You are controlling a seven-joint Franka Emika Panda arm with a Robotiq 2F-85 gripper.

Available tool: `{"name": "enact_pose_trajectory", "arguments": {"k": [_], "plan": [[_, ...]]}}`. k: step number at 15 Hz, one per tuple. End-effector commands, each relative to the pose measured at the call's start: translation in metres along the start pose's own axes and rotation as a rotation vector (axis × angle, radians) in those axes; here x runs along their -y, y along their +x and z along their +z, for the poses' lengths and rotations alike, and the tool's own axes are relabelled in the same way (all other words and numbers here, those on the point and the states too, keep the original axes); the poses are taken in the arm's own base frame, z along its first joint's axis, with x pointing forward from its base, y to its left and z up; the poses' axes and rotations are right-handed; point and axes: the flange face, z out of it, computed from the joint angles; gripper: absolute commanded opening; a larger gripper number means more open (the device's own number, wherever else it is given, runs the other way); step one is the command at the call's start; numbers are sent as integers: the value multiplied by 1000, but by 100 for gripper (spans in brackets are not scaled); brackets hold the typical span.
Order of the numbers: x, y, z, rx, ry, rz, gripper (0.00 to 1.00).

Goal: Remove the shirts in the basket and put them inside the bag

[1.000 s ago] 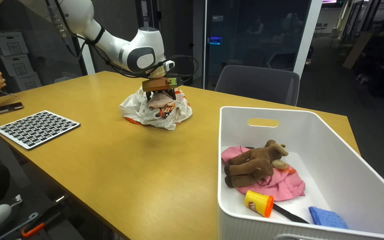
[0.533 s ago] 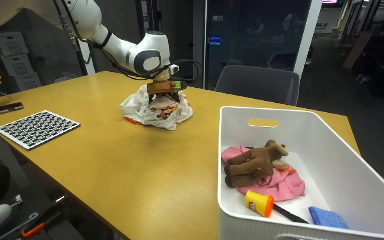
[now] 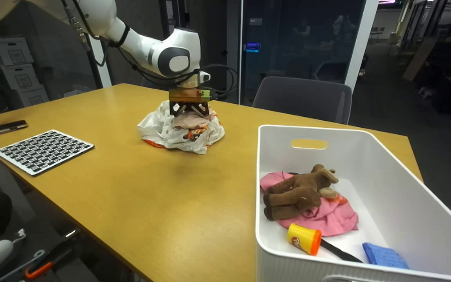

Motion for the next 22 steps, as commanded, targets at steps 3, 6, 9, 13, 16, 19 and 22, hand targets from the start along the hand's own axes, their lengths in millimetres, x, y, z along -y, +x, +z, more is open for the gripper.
{"name": "enact_pose_trajectory", "arguments": {"k": [3, 6, 9, 13, 16, 19, 22], "plan": [[22, -4, -47, -21, 20, 25, 100], [34, -9, -71, -46, -4, 45, 100], [46, -21, -94, -57, -31, 58, 100], [65, -54, -119, -71, -76, 111, 100], [80, -80, -132, -88, -109, 185, 100], [91, -104, -143, -114, -165, 258, 100], [97, -128, -154, -136, -230, 324, 100]]}}
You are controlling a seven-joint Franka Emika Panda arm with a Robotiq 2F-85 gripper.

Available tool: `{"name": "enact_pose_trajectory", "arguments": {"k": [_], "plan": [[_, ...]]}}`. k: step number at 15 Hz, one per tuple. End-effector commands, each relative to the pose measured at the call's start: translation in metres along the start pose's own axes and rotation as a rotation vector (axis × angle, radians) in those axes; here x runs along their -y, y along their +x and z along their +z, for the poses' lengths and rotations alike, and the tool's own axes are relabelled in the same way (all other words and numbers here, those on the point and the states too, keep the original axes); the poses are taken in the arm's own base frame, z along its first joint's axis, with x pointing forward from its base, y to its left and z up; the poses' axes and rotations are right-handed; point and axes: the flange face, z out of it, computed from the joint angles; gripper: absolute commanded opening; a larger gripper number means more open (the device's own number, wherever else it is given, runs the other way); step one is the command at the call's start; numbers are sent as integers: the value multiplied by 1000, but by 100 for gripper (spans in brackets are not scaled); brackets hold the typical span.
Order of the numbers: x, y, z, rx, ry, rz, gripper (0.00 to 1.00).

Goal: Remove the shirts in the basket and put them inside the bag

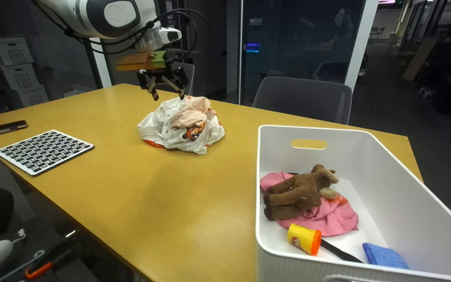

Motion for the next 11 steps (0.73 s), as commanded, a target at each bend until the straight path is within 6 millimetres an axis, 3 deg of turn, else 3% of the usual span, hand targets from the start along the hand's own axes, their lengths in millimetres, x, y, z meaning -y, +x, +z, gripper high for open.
{"name": "enact_pose_trajectory", "arguments": {"k": [1, 5, 6, 7, 11], "plan": [[-4, -33, -17, -37, -37, 95, 100], [-16, -59, -35, -19, -74, 223, 100], [-19, -65, -48, -33, -78, 240, 100], [-17, -55, -34, -9, -81, 201, 100], [-20, -65, -40, -17, -65, 232, 100]]}}
